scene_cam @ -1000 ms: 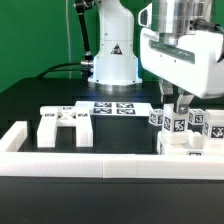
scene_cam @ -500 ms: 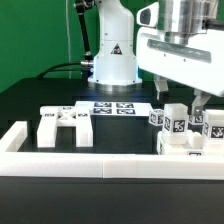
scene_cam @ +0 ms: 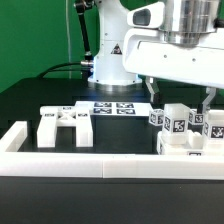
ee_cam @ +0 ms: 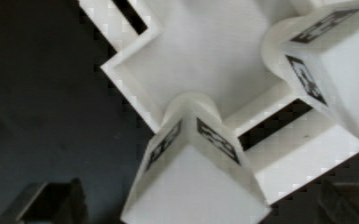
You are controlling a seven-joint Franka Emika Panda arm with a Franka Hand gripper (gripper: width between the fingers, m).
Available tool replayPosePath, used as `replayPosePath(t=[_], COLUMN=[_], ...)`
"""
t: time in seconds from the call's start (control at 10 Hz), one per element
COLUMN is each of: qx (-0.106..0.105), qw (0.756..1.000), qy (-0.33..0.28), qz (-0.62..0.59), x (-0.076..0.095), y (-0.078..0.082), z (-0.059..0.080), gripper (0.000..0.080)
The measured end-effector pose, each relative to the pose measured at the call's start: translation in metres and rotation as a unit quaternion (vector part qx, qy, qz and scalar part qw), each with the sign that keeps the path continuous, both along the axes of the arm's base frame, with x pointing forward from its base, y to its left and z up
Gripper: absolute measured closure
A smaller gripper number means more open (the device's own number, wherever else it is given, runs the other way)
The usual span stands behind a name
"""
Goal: Assemble chair
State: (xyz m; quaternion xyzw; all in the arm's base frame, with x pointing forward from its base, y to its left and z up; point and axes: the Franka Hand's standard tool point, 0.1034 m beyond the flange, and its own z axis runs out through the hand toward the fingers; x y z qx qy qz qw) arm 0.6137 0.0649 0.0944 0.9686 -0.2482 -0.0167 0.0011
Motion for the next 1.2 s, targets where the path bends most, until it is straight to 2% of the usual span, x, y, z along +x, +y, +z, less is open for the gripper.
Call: replayPosePath(t=[0.4, 1.0, 1.2], qx=[0.003, -0.002, -0.002], qw=[0.983, 0.934, 0.935], qy=[-0.014, -0.013, -0.013], qz=[0.183, 0.358, 0.354], x=[0.0031, 0.0041, 0.004], y=[0.001, -0.0076, -0.0075], z=[0.0017, -0.0004, -0.0006], gripper=[0.015, 0.015, 0.0405])
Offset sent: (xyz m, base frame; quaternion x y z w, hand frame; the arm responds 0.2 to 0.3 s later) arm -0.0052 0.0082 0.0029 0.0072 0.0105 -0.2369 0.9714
